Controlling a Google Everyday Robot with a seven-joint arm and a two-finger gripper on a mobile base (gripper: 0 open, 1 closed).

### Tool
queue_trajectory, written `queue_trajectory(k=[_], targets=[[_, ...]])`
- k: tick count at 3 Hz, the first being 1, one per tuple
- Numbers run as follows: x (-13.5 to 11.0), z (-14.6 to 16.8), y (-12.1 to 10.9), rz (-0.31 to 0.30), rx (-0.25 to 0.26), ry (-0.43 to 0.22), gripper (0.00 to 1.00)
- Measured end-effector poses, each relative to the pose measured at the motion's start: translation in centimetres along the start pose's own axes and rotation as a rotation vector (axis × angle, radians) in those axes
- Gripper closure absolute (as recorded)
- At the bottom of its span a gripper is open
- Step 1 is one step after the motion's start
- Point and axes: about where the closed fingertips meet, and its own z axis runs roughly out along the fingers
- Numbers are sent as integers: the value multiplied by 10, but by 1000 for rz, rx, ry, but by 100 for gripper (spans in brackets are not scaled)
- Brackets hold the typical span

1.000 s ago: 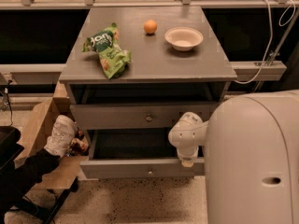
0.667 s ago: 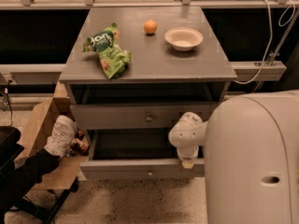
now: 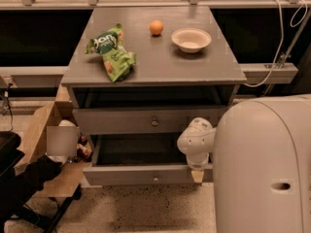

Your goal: Open middle drawer

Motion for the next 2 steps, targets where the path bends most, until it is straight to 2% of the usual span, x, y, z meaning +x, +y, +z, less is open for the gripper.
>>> queue_trajectory(k=[1,2], targets=[[0,0,0,0,0,0,0],[0,0,0,0,0,0,0]])
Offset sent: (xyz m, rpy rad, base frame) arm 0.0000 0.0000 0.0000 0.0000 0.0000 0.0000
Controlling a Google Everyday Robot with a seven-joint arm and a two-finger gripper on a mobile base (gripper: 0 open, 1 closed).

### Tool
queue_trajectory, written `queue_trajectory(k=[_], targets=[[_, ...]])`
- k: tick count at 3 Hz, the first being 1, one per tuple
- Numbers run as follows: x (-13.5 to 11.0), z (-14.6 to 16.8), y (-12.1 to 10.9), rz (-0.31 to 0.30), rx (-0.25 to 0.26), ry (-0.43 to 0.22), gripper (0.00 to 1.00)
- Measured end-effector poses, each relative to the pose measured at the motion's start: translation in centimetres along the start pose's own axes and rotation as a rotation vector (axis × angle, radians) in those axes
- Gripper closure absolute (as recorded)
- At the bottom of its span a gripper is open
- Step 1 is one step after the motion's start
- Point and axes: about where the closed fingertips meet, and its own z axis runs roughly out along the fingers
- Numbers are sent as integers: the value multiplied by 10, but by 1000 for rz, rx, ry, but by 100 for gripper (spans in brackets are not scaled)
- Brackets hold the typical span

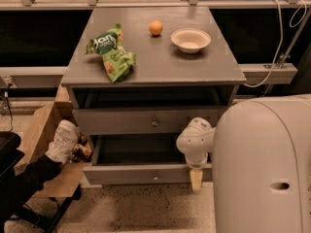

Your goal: Open middle drawer

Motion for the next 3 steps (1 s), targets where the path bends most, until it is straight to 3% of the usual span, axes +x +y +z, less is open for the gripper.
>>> queue_trajectory(k=[1,2,3], targets=[[0,0,0,0,0,0,0],[0,0,0,0,0,0,18],[7,4,53,0,-160,-8,50]])
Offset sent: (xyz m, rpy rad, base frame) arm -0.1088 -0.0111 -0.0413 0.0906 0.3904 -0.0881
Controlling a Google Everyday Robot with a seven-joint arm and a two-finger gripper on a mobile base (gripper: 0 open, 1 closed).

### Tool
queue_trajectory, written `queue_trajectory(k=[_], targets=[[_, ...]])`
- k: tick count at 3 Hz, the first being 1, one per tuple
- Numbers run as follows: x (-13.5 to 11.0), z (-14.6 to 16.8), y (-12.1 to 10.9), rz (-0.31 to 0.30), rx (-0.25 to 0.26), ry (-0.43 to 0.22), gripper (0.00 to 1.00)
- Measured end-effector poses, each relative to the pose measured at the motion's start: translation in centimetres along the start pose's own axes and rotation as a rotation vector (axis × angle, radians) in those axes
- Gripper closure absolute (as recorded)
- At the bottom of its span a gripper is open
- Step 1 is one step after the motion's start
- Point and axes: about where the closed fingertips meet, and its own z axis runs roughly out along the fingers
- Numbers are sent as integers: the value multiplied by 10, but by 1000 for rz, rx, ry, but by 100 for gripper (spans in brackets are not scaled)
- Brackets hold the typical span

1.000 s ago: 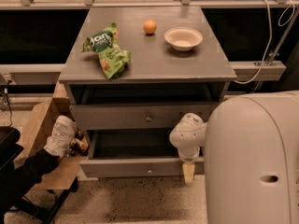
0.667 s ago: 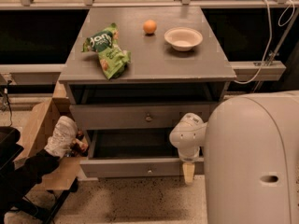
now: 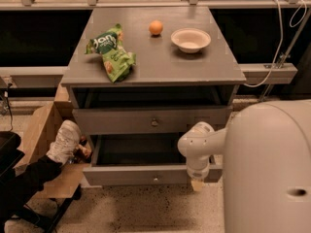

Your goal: Open middle drawer

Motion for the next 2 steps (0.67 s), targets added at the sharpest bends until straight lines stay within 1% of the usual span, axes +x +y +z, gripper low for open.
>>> queue_trajectory(k=[1,2], targets=[[14,-2,74,25,-191,-4,73],[26,-16,131,64,-312,-17,100]])
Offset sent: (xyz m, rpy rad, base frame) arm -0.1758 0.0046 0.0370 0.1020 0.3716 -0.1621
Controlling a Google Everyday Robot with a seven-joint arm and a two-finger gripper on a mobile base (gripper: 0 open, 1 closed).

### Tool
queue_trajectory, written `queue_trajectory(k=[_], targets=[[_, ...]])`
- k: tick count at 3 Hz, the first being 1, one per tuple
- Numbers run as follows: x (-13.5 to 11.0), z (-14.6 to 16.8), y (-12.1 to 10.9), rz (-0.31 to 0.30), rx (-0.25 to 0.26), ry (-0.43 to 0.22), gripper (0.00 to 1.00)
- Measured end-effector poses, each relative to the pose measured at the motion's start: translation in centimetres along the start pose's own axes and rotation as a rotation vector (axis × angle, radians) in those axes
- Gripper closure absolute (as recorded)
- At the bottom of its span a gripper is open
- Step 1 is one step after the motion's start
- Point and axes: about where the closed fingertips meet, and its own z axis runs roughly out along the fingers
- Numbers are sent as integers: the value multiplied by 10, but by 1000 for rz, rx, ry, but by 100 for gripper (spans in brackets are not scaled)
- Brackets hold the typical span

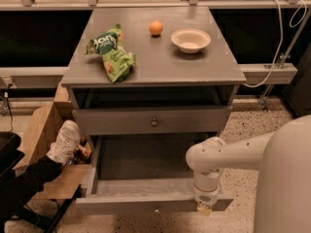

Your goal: Open middle drawer

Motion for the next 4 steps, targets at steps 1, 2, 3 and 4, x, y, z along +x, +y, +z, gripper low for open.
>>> queue_trajectory(k=[1,2,3,4], targets=[[6,-2,22,14,-41,-5,100],[12,-6,34,23,-61,-4,100],[12,-6,34,23,-61,-4,100],[12,-6,34,23,-61,-4,82]])
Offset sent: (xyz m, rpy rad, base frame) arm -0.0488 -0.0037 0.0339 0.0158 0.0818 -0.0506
